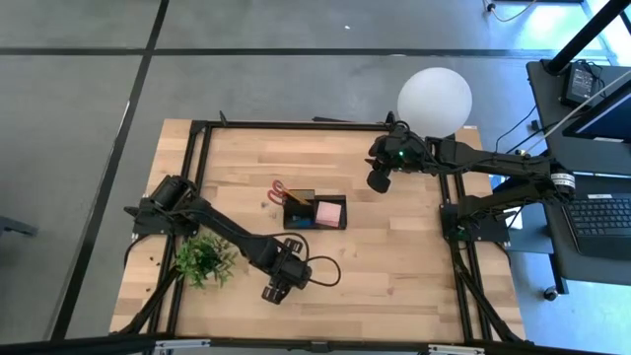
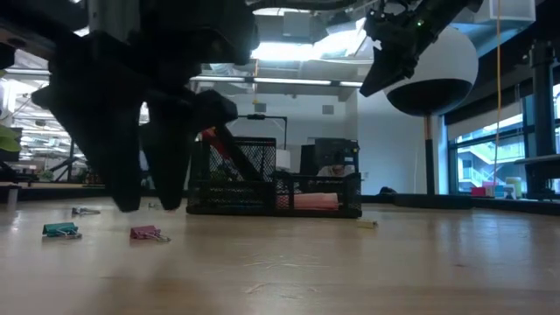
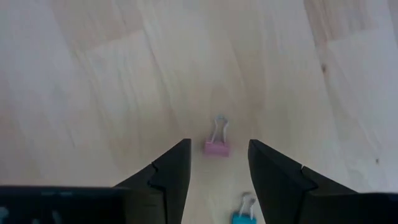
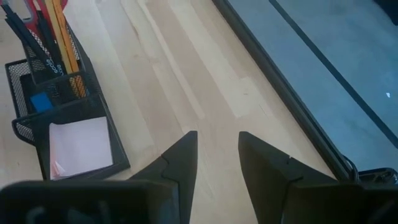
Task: Pick and place office supplies into organizer
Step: Put the pink binder clip into the black desk organizer
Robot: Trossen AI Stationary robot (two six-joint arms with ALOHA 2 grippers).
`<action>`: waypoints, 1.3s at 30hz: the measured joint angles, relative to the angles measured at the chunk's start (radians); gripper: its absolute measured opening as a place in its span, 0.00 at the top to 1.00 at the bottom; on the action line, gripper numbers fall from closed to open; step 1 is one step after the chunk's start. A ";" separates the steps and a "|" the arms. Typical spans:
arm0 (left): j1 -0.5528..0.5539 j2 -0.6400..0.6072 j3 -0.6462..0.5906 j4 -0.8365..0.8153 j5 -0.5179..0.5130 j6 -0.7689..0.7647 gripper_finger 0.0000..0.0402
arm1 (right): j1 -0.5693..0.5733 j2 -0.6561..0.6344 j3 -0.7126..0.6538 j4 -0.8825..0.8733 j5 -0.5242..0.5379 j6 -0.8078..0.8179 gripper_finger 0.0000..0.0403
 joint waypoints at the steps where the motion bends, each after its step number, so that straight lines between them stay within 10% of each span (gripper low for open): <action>1: 0.000 0.000 -0.005 0.011 0.007 -0.007 0.61 | 0.000 0.000 0.000 0.002 0.000 0.000 0.70; 39: 0.001 0.056 -0.020 0.001 0.047 -0.033 0.61 | 0.000 0.000 0.000 0.000 0.000 -0.002 0.70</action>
